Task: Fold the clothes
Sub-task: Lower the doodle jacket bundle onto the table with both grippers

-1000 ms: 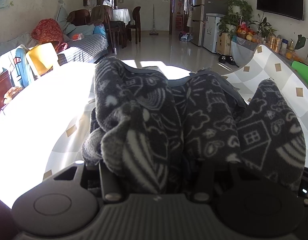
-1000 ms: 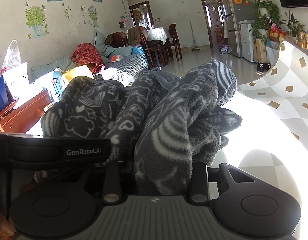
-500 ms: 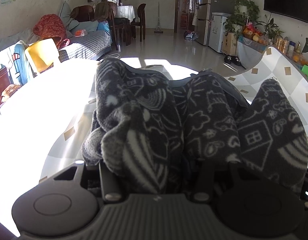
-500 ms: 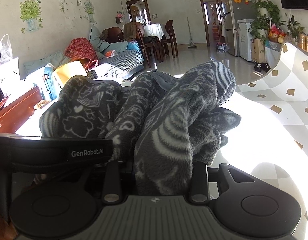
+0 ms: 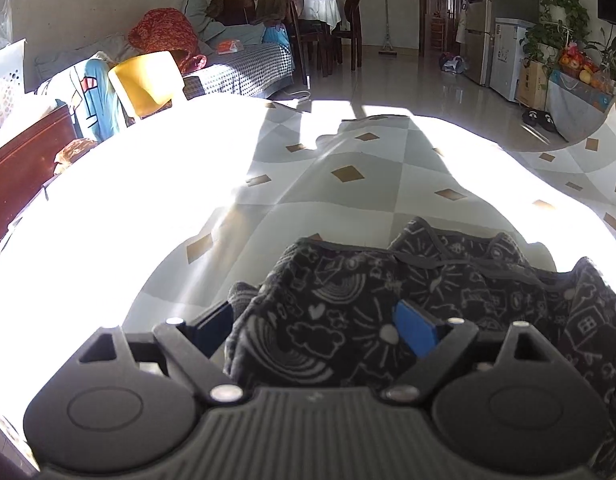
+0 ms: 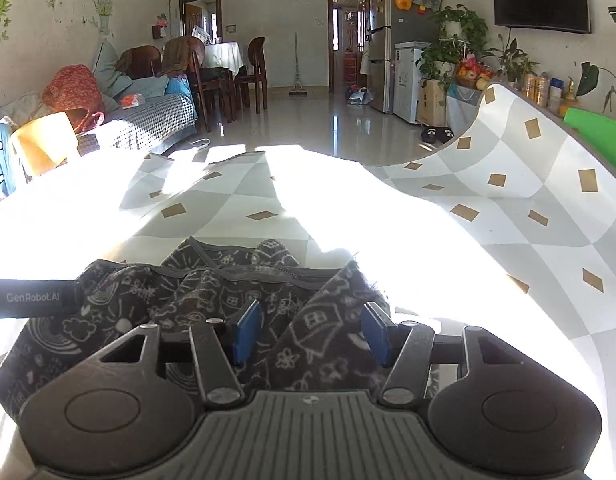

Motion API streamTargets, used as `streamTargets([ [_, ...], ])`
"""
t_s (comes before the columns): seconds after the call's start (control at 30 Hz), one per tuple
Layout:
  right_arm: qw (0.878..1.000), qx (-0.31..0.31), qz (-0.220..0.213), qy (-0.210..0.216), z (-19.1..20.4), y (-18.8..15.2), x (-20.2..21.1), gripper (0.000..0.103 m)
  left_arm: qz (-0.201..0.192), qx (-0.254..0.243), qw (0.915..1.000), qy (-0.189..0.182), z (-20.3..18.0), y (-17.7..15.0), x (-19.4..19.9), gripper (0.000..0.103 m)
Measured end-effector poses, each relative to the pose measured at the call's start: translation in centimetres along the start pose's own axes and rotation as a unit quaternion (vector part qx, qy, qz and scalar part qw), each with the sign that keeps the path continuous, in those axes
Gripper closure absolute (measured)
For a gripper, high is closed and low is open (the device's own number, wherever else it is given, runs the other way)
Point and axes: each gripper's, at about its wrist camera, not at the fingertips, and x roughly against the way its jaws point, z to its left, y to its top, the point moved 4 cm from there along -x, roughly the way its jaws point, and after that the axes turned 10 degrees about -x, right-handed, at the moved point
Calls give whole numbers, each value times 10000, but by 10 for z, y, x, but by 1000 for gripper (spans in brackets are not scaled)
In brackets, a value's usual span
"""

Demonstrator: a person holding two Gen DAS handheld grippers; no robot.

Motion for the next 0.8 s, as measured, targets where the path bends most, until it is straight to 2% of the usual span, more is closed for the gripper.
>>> streamTargets([
  [0.1, 9994, 78, -152, 306, 7, 4, 5, 47, 11, -54, 9999, -86, -3, -2, -3, 14],
  [0.2, 9978, 201, 51, 623, 19, 1, -2, 47, 14, -120, 9997, -189, -6, -4, -6, 14],
  [0.33, 9957, 351, 460, 722, 33, -14, -16, 47, 25, -203, 9992, -343, -12, -6, -10, 11],
  [0.43, 9941, 323, 740, 721, 33, -24, -26, 47, 91, -312, 9984, -470, -20, -11, -13, 11],
  [0.63, 9904, 310, 1292, 390, 24, -42, -43, 46, 357, -517, 9959, -644, -38, -21, -25, 8],
  [0.8, 9904, 324, 1316, 255, 15, -48, -46, 46, 519, -647, 9946, -623, -44, -32, -41, 2],
])
